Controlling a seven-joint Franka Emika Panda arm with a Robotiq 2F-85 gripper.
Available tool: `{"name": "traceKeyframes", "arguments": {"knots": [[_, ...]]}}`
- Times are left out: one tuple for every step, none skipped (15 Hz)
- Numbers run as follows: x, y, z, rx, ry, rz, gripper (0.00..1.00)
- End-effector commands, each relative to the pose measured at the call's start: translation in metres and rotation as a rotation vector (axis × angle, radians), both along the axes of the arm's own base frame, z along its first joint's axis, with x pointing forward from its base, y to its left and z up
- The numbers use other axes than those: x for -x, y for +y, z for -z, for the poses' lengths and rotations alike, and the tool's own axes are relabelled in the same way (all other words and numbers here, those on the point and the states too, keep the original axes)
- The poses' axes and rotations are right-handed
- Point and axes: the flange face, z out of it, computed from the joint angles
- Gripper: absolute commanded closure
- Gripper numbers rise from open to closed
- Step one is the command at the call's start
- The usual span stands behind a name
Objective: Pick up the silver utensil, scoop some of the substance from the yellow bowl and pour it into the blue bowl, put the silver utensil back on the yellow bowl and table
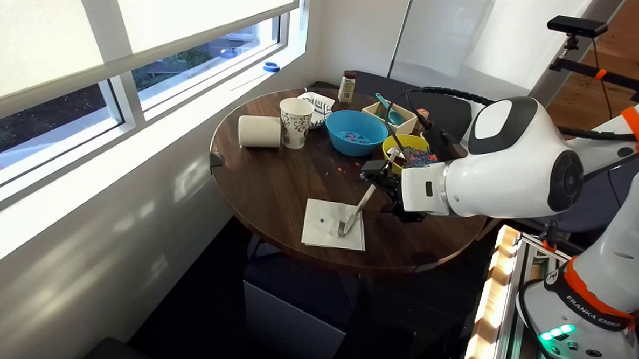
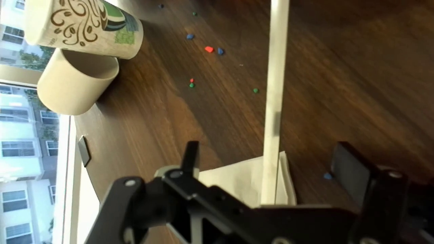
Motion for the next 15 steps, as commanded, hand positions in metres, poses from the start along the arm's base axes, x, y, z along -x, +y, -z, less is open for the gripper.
{"name": "traceKeyframes", "arguments": {"knots": [[0.004,0.001,0.003,0.005,-0.032,-0.043,0.00],[0.004,0.000,0.005,0.005,-0.035,-0.044,0.00],[0.004,-0.002,0.007,0.008,-0.044,-0.045,0.00],[0.004,-0.003,0.007,0.011,-0.056,-0.048,0.00],[0.004,-0.005,0.008,0.013,-0.066,-0.052,0.00],[0.004,-0.007,0.009,0.013,-0.077,-0.057,0.00],[0.003,-0.008,0.010,0.019,-0.088,-0.062,0.00],[0.003,-0.011,0.012,0.027,-0.096,-0.065,0.00],[0.001,-0.014,0.015,0.038,-0.101,-0.062,0.00],[0.000,-0.017,0.018,0.051,-0.107,-0.057,0.00],[-0.003,-0.022,0.022,0.077,-0.123,-0.053,0.00],[-0.005,-0.025,0.024,0.090,-0.134,-0.043,0.04],[-0.007,-0.029,0.027,0.103,-0.151,-0.036,0.18],[-0.009,-0.032,0.030,0.115,-0.163,-0.028,0.27],[-0.010,-0.034,0.032,0.123,-0.172,-0.021,0.31]]}}
